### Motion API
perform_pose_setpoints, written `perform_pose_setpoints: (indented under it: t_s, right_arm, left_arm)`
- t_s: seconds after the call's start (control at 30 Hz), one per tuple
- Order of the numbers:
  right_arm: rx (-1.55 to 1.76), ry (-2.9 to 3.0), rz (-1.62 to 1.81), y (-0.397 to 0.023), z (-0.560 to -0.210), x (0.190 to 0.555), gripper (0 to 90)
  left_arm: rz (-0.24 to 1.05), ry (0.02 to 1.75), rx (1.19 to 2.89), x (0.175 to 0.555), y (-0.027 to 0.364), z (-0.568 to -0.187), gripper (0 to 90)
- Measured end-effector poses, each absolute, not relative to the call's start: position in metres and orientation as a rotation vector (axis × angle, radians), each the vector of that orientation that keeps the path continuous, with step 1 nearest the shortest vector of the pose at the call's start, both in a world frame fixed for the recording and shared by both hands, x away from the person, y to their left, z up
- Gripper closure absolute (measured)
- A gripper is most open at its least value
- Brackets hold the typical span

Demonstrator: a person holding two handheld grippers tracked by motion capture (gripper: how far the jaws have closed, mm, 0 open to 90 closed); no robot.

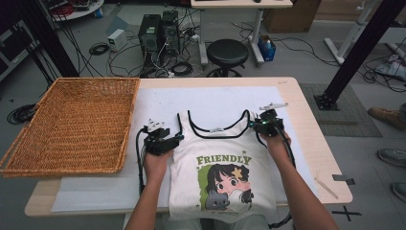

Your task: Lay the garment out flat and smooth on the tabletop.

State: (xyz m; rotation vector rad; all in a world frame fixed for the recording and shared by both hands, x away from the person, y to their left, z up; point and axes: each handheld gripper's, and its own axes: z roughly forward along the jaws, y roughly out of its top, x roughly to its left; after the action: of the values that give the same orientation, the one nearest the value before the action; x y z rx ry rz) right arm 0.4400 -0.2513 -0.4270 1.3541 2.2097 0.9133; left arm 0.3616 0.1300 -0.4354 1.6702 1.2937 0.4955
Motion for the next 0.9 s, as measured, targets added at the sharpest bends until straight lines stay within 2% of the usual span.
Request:
perform_pose_setpoints:
  t_s: [0.07,0.13,0.17,0.4,0.43,0.5,0.53,0.73,0.9]
  right_arm:
    - [1.392,2.241,0.859,-0.245,-0.439,0.449,74.7]
    - [1.39,2.229,0.865,-0.244,-0.44,0.45,85.9]
    - [1.347,2.248,0.856,-0.242,-0.44,0.449,88.6]
    - [1.337,2.196,1.183,-0.242,-0.422,0.442,89.2]
    - [1.329,2.25,1.167,-0.24,-0.426,0.445,88.2]
    - [1.315,2.259,1.036,-0.237,-0.431,0.448,73.7]
    - [1.349,2.228,1.062,-0.242,-0.43,0.45,70.6]
    - [1.385,2.005,1.103,-0.278,-0.413,0.463,57.7]
    - [1.362,2.149,0.996,-0.278,-0.435,0.497,53.2]
  left_arm:
    - [0.497,1.298,1.678,0.361,0.131,-0.435,44.6]
    - [0.503,1.293,1.688,0.36,0.131,-0.434,44.6]
    - [0.499,1.293,1.689,0.36,0.131,-0.434,44.6]
    - [0.498,1.29,1.673,0.361,0.129,-0.434,44.6]
    - [0.493,1.292,1.673,0.362,0.129,-0.434,44.4]
    - [0.496,1.285,1.671,0.362,0.129,-0.432,44.0]
    - [0.497,1.281,1.67,0.362,0.129,-0.431,44.0]
    - [0.494,1.288,1.676,0.364,0.13,-0.429,43.0]
    - [0.499,1.3,1.686,0.367,0.131,-0.425,43.0]
